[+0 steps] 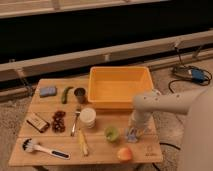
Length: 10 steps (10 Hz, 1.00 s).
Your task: Place towel in metal cup
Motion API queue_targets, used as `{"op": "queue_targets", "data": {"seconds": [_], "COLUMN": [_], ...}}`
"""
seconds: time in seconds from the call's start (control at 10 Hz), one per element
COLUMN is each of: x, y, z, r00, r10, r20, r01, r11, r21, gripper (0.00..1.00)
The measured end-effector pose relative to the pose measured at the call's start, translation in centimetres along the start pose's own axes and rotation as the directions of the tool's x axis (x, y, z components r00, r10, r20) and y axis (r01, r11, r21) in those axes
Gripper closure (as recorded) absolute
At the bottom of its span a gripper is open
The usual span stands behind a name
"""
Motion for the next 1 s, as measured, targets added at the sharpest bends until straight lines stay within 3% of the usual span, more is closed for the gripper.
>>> {"op": "queue_targets", "data": {"seconds": [0.2,0.4,0.6,1.0], "x": [0.1,0.1,-0.1,0.3], "y": [-0.3,-0.5,0.1,3.0], "z": [0.0,-0.5,-4.8,-11.9], "r00": [1.000,1.000,0.997,0.994], "r10": [0.014,0.025,0.026,-0.046], "r20": [0.004,0.019,0.077,0.100], "r01": [-0.014,-0.026,-0.031,0.041], "r11": [1.000,0.999,0.998,0.998], "r21": [0.018,0.032,0.055,0.051], "gripper": [0.97,1.00,1.00,1.00]}}
